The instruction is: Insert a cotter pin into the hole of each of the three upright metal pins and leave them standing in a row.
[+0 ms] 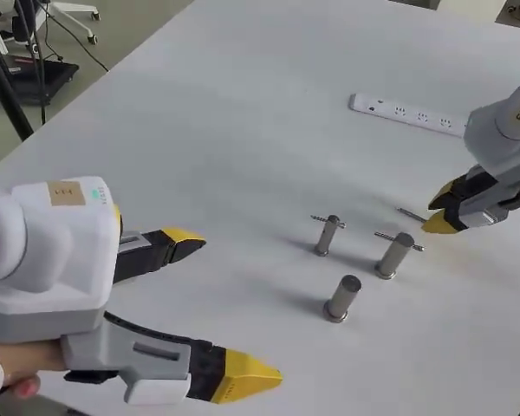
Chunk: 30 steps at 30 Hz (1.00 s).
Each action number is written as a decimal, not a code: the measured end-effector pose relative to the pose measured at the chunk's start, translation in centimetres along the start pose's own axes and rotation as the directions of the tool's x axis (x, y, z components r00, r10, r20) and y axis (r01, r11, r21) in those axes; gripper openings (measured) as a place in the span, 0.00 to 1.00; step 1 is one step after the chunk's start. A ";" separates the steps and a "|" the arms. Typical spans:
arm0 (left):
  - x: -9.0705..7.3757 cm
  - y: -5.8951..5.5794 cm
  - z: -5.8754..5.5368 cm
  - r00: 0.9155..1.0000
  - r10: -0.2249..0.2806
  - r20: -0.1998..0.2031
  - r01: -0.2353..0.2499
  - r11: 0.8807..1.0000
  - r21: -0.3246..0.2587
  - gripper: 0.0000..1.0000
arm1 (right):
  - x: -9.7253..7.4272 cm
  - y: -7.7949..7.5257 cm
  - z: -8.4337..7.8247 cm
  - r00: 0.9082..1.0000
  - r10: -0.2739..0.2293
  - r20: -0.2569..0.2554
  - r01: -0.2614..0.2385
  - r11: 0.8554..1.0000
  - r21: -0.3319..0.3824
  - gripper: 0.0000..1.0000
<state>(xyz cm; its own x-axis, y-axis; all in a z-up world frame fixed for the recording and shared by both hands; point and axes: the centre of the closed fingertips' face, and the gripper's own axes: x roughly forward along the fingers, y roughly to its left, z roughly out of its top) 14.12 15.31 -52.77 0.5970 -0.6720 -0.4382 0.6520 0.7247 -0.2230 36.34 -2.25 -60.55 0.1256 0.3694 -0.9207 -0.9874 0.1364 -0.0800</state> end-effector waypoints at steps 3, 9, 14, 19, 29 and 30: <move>-0.1 0.4 0.2 1.000 0.014 0.013 -0.014 1.000 -0.024 0.95 | 0.2 -0.1 0.0 1.000 0.004 -0.002 -0.004 1.000 0.011 0.10; -0.3 0.5 0.2 1.000 0.016 0.013 -0.015 1.000 -0.027 0.94 | 0.6 -0.2 0.0 1.000 0.020 -0.013 -0.020 0.999 0.026 0.06; -0.2 0.4 -0.4 1.000 0.018 -0.004 -0.018 0.999 -0.027 0.93 | 1.1 -0.1 -0.1 1.000 0.021 -0.022 -0.020 1.000 0.013 0.00; -0.5 0.4 -0.1 0.999 0.034 0.014 -0.033 0.999 -0.032 0.92 | 1.2 -0.1 -0.3 0.999 -0.008 -0.033 0.007 0.999 -0.038 0.00; -0.4 0.0 0.2 0.999 0.035 0.016 -0.034 0.999 -0.030 0.92 | 1.3 -0.1 -0.3 0.996 -0.039 -0.083 0.036 0.999 -0.039 0.00; -0.4 0.0 0.3 0.999 0.034 0.017 -0.033 0.999 -0.029 0.92 | 1.2 -0.1 -0.3 0.995 -0.046 -0.083 0.042 0.998 -0.045 0.00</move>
<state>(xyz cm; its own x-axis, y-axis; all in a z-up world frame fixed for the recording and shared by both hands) 14.01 15.49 -52.37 0.6266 -0.6496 -0.4306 0.6179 0.7508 -0.2335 36.58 -2.07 -61.77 0.1621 0.2850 -0.9447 -0.9846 0.1100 -0.1358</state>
